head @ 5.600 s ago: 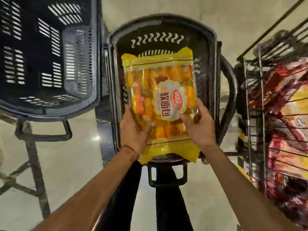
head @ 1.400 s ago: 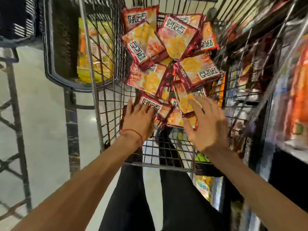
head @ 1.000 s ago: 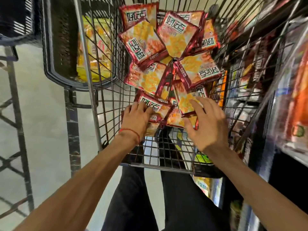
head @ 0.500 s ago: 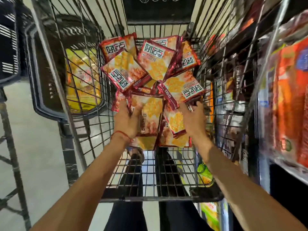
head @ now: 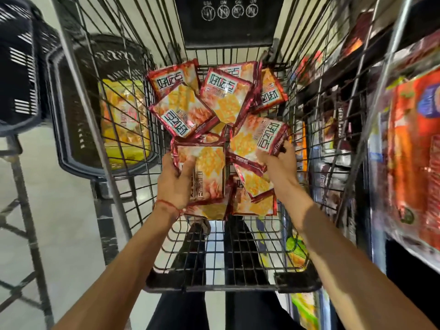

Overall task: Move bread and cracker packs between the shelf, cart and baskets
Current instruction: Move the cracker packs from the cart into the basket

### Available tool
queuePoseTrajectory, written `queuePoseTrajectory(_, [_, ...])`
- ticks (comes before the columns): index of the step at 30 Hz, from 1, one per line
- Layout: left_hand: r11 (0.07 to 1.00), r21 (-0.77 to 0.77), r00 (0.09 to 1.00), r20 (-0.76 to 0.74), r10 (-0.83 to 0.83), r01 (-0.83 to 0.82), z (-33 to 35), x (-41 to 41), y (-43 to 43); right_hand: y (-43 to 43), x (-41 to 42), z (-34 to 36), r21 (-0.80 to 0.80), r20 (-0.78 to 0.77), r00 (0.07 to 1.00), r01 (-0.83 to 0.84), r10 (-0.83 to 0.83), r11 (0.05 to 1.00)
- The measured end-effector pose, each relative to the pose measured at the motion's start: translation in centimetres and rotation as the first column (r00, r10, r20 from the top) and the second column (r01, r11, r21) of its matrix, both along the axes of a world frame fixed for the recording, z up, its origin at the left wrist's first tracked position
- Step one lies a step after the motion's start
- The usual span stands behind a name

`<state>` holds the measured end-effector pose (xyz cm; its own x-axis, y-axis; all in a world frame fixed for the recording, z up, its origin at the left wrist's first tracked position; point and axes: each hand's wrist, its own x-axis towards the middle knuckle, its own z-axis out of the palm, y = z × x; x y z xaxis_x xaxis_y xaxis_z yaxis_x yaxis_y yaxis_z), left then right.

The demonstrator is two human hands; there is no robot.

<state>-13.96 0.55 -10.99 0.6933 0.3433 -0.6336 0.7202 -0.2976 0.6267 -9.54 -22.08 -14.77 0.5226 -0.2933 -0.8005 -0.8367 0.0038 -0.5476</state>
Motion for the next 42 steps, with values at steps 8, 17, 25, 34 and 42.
queuePoseTrajectory(8, [0.999,0.037,0.997,0.082,-0.009,0.006,8.0,-2.5,-0.3,-1.9,-4.3,9.4,0.108,0.180,0.976,-0.139,0.119,0.984])
queuePoseTrajectory(17, [0.975,-0.187,0.980,0.131,0.149,-0.123,15.9,-8.8,-0.3,-2.6,-9.1,17.5,0.096,0.304,0.945,-0.160,0.124,0.982])
queuePoseTrajectory(25, [0.888,-0.347,0.912,0.164,0.375,-0.303,18.5,-15.6,4.2,0.7,-14.2,21.2,0.072,0.269,0.932,-0.270,0.242,0.960])
queuePoseTrajectory(34, [0.784,-0.450,0.832,0.143,0.536,-0.428,19.9,-25.6,15.7,13.6,-22.9,24.8,-0.002,0.378,0.836,-0.430,0.399,0.903])
queuePoseTrajectory(42, [0.762,-0.443,0.802,0.142,0.580,-0.472,20.5,-35.0,27.8,26.0,-30.4,25.6,0.022,0.403,0.809,-0.476,0.428,0.879])
